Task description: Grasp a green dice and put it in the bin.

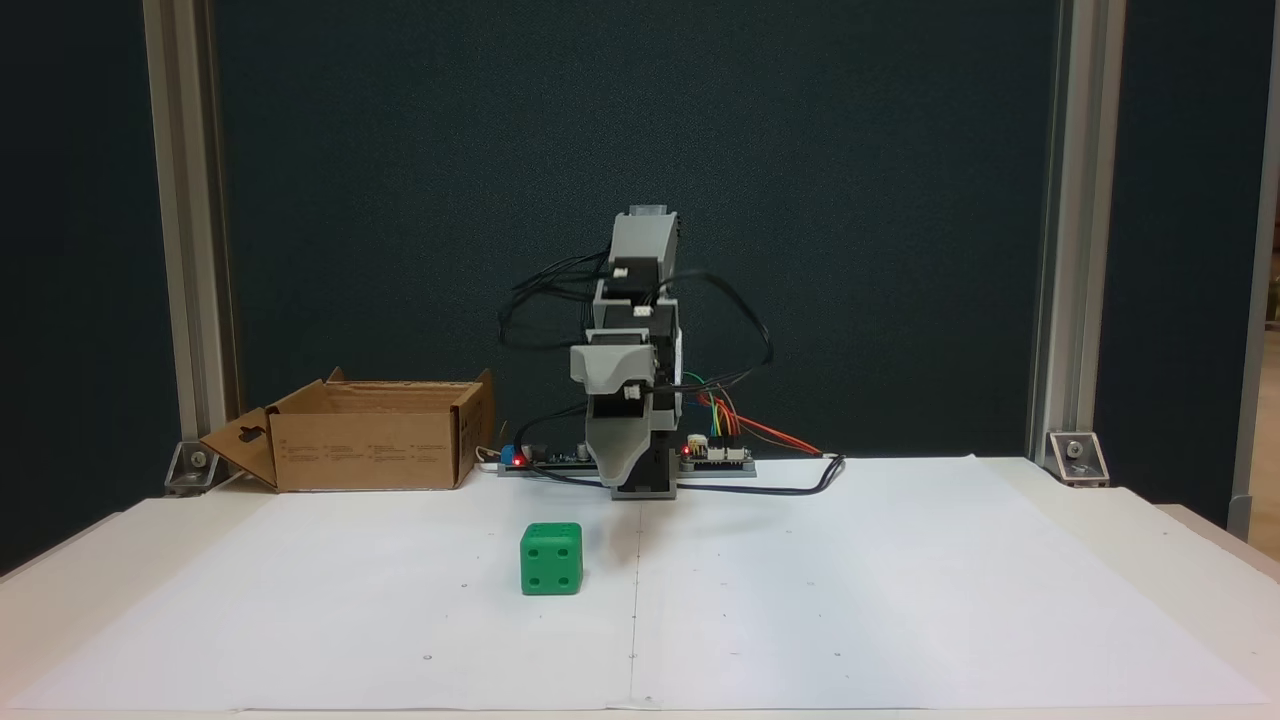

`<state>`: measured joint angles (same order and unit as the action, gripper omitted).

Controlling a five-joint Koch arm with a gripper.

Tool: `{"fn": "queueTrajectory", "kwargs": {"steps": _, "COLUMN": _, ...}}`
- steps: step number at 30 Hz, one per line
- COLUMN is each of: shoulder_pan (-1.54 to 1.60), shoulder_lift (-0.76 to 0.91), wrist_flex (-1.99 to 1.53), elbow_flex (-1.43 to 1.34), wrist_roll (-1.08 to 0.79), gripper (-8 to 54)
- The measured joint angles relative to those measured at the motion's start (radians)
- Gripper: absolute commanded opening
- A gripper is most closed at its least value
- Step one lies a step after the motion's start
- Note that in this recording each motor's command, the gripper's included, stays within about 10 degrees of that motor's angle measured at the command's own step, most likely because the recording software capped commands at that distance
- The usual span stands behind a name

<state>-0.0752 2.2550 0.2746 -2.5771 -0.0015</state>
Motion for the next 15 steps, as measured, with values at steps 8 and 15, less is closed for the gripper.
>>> {"fn": "queueTrajectory", "kwargs": {"steps": 8, "shoulder_pan": -0.011, "shoulder_lift": 0.0, "wrist_flex": -0.407, "elbow_flex": 0.202, "wrist_roll": 0.077, "gripper": 43.3}}
{"fn": "queueTrajectory", "kwargs": {"steps": 15, "shoulder_pan": -0.041, "shoulder_lift": 0.0, "wrist_flex": -0.848, "elbow_flex": 0.411, "wrist_roll": 0.149, "gripper": 43.2}}
